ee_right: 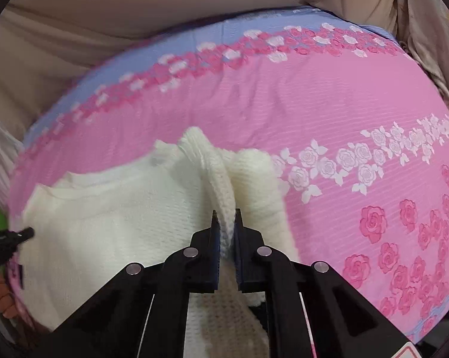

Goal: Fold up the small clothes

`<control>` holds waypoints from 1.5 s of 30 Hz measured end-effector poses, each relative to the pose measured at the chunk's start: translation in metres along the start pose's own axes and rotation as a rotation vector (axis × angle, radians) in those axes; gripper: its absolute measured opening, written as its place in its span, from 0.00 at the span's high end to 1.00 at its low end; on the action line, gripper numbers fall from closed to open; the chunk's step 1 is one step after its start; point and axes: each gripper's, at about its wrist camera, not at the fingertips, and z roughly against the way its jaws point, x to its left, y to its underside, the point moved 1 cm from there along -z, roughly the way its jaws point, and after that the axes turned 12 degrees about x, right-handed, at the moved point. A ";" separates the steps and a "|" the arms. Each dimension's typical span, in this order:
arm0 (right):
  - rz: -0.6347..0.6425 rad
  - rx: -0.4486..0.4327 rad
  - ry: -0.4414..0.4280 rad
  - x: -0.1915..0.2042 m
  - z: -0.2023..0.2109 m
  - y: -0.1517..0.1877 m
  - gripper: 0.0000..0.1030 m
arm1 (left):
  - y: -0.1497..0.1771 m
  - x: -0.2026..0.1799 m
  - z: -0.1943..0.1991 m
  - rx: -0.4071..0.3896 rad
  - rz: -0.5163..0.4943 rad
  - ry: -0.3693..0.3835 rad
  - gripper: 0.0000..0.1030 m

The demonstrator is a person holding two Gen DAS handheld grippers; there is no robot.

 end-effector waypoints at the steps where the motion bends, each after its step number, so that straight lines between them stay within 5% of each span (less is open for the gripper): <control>1: -0.009 -0.051 -0.083 0.003 0.021 0.001 0.93 | 0.001 0.000 0.020 -0.028 0.000 0.032 0.94; 4: 0.055 -0.259 -0.234 0.016 0.105 0.013 0.93 | 0.002 0.004 0.064 -0.081 0.008 0.072 0.94; 7: 0.081 -0.348 -0.157 0.013 0.135 0.011 0.93 | -0.010 0.017 0.052 -0.088 0.016 -0.021 0.94; 10: 0.023 -0.223 0.010 -0.019 0.077 -0.008 0.94 | -0.020 0.030 -0.007 0.039 0.040 -0.068 0.94; 13: -0.121 -0.048 -0.003 -0.053 0.010 -0.014 0.94 | -0.020 0.028 -0.048 0.074 0.016 -0.168 0.94; 20: -0.027 -0.027 0.085 -0.024 -0.012 -0.028 0.90 | -0.031 0.016 -0.072 0.064 -0.037 -0.274 0.86; 22: -0.034 0.063 0.120 -0.029 -0.031 -0.031 0.86 | -0.030 0.013 -0.065 0.058 -0.047 -0.296 0.66; 25: -0.038 -0.043 0.143 -0.021 0.001 -0.017 0.79 | -0.017 0.016 -0.033 0.013 -0.027 -0.256 0.56; 27: 0.022 -0.127 0.195 -0.004 0.030 0.000 0.73 | 0.003 0.018 -0.014 -0.008 -0.026 -0.224 0.54; 29: 0.082 -0.140 0.161 0.014 0.045 0.021 0.79 | 0.029 0.016 -0.007 0.012 -0.046 -0.210 0.54; 34: 0.206 0.048 -0.018 0.068 0.018 0.087 0.91 | 0.094 -0.016 -0.031 0.088 -0.144 -0.207 0.54; 39: 0.450 0.194 0.155 0.113 -0.038 0.118 0.96 | 0.115 -0.030 -0.067 0.166 -0.235 -0.289 0.52; 43: 0.500 0.089 0.105 0.130 -0.008 0.119 0.96 | 0.113 -0.023 -0.071 0.174 -0.207 -0.270 0.48; 45: 0.539 0.186 0.114 0.133 -0.032 0.126 0.96 | 0.115 -0.025 -0.072 0.170 -0.209 -0.278 0.48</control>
